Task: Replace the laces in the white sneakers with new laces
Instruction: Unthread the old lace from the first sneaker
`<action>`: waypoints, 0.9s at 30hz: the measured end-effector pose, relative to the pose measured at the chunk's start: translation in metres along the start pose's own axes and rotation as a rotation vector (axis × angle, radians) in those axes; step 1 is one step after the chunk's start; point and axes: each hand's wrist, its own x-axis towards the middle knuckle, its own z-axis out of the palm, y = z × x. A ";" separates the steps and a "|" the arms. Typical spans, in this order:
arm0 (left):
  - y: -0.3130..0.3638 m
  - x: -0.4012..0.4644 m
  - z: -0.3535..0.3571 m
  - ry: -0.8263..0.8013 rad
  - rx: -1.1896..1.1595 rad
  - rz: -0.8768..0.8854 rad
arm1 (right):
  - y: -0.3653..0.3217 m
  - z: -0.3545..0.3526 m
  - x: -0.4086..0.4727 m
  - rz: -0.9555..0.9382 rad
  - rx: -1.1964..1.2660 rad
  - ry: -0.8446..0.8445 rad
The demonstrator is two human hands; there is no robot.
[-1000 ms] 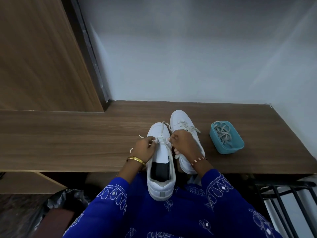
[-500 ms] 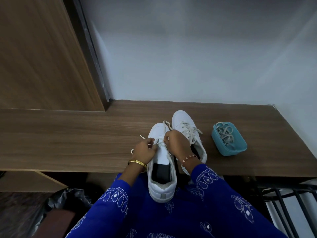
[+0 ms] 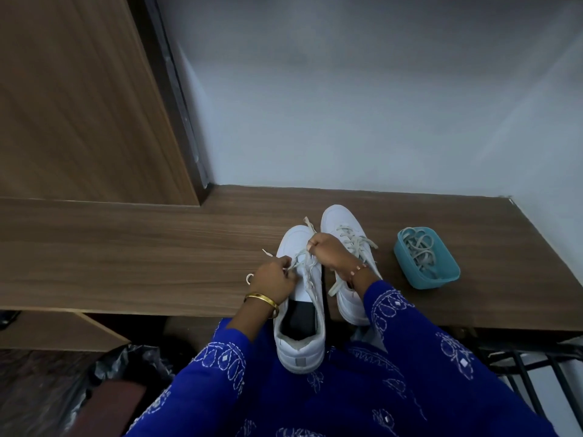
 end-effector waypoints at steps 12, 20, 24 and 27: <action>0.004 -0.001 0.001 -0.003 0.044 -0.008 | 0.006 -0.004 0.003 -0.053 -0.055 0.177; 0.000 -0.003 -0.002 -0.034 -0.002 -0.023 | 0.018 0.009 -0.007 -0.078 -0.437 0.184; 0.000 -0.004 -0.001 -0.034 0.013 -0.008 | 0.020 0.009 -0.008 -0.126 -0.478 0.241; 0.002 -0.004 -0.001 -0.043 0.041 0.007 | 0.014 0.002 -0.005 -0.131 -0.653 0.341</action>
